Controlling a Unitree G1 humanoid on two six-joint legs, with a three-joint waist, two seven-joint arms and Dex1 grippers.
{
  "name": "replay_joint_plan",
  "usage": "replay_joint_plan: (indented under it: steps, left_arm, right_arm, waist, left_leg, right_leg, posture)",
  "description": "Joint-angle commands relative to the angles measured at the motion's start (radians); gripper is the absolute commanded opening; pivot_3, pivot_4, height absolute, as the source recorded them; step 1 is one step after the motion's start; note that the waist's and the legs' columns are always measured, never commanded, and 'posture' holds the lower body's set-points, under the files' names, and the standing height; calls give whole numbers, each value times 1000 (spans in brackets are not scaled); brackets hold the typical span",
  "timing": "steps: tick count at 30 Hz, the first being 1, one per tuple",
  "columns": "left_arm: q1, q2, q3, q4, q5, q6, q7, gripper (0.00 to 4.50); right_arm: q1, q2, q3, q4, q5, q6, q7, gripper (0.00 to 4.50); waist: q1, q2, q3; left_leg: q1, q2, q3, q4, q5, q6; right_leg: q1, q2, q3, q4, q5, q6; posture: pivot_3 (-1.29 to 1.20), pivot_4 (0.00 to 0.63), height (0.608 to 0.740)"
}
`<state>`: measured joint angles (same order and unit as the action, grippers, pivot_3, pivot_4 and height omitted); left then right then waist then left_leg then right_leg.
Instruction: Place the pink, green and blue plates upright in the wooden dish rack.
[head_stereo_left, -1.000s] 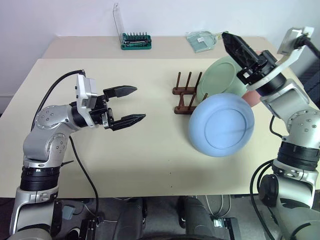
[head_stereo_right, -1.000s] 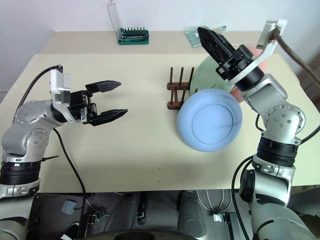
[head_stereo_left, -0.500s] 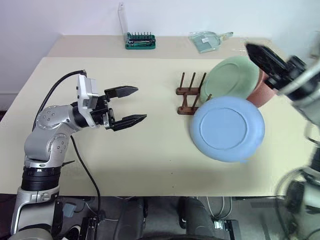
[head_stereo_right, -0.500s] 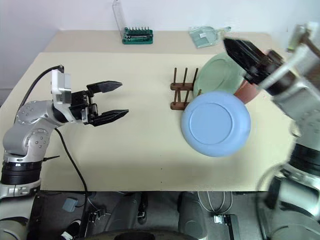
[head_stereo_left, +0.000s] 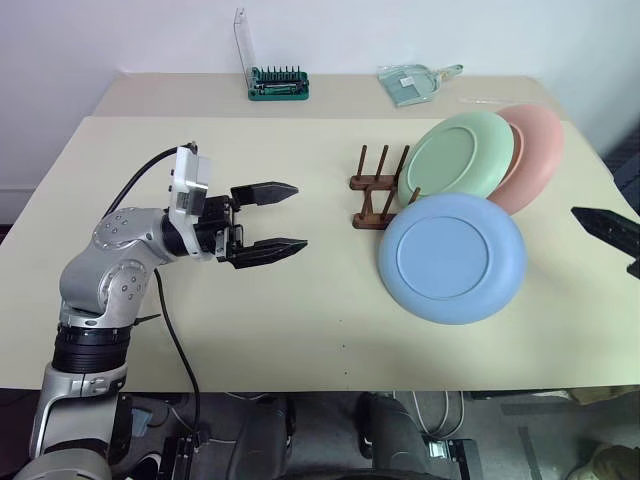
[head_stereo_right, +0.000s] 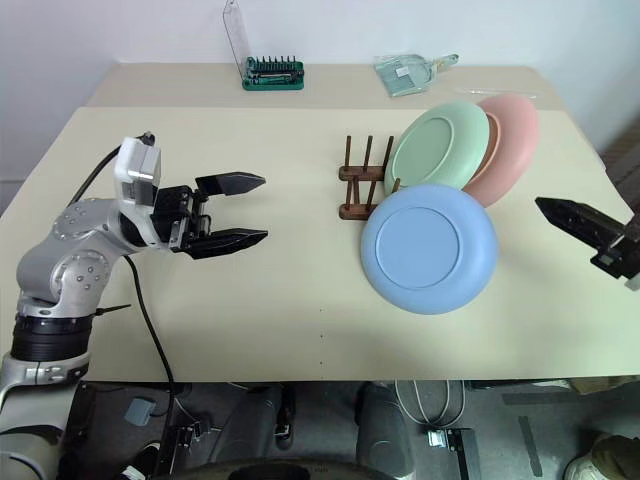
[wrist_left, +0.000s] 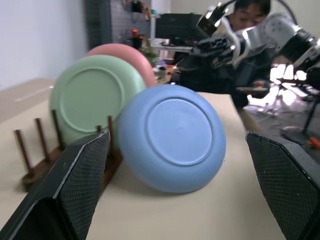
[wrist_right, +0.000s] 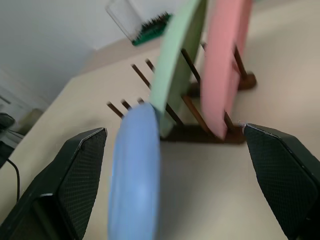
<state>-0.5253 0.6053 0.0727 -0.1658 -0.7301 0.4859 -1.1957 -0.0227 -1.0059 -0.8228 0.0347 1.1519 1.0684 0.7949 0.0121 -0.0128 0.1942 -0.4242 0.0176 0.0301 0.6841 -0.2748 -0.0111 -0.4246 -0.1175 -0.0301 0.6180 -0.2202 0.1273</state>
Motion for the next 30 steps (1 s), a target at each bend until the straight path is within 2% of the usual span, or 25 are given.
replay_joint_plan:
  steps: [1, 9, 20, 23, 30]
  left_arm:
    - [-24, -1, 5, -41, -24, 12, 4, 4500]
    - [-28, 12, 11, -75, -37, 39, 17, 4500]
    - [-25, 20, 18, -128, -81, 83, 60, 4500]
    - [-28, 24, 17, -124, -83, 81, 63, 4500]
    - [-31, 23, 13, -114, -77, 72, 66, 4500]
  right_arm:
    - [45, 49, 3, 29, -51, -48, 43, 4439]
    - [31, 217, 137, 43, -97, -80, 32, 4439]
    - [-18, 273, 203, 54, -115, -88, 48, 4439]
    - [-31, 289, 185, 53, -75, -57, 38, 4439]
    - [-60, 305, 93, 69, 151, 92, -3, 4439]
  waist:
    - [0, 0, 0]
    - [-1, 0, 0]
    - [0, 0, 0]
    - [0, 0, 0]
    - [0, 0, 0]
  left_leg:
    - [0, 0, 0, 0, 0, 0]
    - [0, 0, 0, 0, 0, 0]
    - [0, 0, 0, 0, 0, 0]
    - [0, 0, 0, 0, 0, 0]
    - [0, 0, 0, 0, 0, 0]
  right_leg:
    - [0, 0, 0, 0, 0, 0]
    - [0, 0, 0, 0, 0, 0]
    - [0, 0, 0, 0, 0, 0]
    - [0, 0, 0, 0, 0, 0]
    - [0, 0, 0, 0, 0, 0]
  posture:
    - [0, 150, 724]
    - [0, 150, 724]
    - [0, 150, 724]
    - [0, 150, 724]
    - [0, 150, 724]
